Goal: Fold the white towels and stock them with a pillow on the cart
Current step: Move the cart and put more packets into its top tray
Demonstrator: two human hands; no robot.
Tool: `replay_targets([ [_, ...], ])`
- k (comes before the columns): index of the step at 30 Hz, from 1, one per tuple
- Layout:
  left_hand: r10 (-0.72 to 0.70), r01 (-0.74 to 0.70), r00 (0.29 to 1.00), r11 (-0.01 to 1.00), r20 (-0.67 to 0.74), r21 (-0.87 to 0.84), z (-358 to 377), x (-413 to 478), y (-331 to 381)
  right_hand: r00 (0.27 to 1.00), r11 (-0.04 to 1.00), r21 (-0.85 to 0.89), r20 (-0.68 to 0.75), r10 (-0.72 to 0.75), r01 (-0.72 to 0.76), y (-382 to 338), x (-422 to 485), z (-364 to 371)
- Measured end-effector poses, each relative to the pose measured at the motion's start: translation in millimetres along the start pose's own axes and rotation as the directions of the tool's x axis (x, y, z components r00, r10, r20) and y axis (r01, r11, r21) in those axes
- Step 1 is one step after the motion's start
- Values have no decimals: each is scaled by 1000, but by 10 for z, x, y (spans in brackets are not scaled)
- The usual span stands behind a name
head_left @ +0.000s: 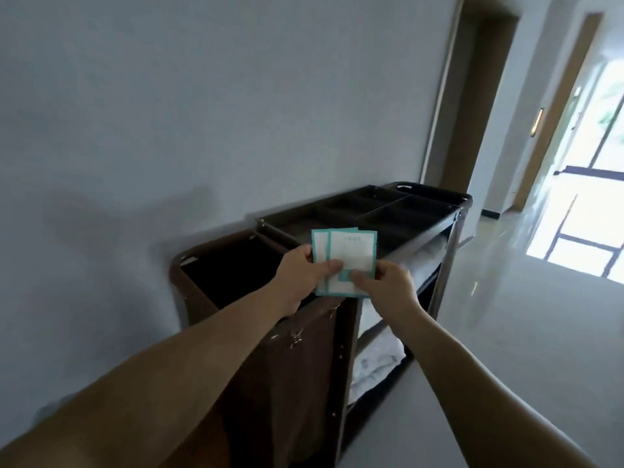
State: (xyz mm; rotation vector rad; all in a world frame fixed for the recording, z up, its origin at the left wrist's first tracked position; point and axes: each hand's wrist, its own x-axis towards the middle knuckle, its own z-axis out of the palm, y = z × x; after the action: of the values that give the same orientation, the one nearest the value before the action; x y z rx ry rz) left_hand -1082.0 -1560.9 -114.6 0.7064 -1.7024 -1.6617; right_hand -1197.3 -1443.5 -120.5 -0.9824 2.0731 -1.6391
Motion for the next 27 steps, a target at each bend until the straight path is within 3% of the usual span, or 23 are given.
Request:
replay_targets([
  [5,-32,28,993,999,114,37,1148,362,-29,992,994,40,-78,103,-100,347,268,-1087],
  [11,-64,11,942,987,331,160,1869,1035,-21,969,977,128,-161,190,-170,688,850,-1778],
  [19,-26,-8,947,994,319,106,2610,2613,-233,951,974,137,-228,207,-179,1047,2323,-2128],
  [27,-96,68,939,993,330,95,2875,4203,-317,962,976,-59,-188,197,-211,1262,4135,-2150],
])
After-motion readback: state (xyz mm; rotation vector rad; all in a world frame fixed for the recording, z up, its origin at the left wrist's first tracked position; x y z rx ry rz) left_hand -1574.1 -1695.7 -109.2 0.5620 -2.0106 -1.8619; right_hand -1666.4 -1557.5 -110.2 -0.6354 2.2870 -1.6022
